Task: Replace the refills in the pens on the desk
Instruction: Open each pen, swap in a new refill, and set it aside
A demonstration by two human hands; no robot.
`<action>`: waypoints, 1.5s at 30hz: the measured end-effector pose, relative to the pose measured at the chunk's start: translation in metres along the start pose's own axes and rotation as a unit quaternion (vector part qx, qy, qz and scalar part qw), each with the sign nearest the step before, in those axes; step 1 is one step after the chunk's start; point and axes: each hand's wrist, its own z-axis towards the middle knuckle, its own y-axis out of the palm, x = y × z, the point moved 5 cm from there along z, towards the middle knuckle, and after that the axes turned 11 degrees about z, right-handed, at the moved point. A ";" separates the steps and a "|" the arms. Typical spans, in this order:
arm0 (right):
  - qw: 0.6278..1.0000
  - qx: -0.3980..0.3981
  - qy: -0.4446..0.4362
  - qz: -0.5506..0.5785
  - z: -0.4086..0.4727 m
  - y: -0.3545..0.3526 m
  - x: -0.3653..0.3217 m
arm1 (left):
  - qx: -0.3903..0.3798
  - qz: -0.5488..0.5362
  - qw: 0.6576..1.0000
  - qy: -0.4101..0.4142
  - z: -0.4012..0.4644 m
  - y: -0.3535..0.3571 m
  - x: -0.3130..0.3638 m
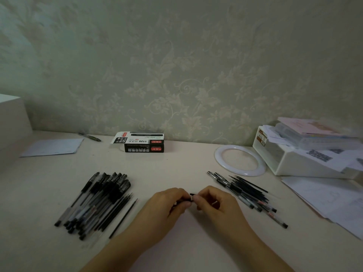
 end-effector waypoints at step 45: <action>0.997 0.027 0.022 0.073 0.001 -0.002 -0.009 | 0.039 -0.010 0.999 -0.001 0.000 -0.008 0.008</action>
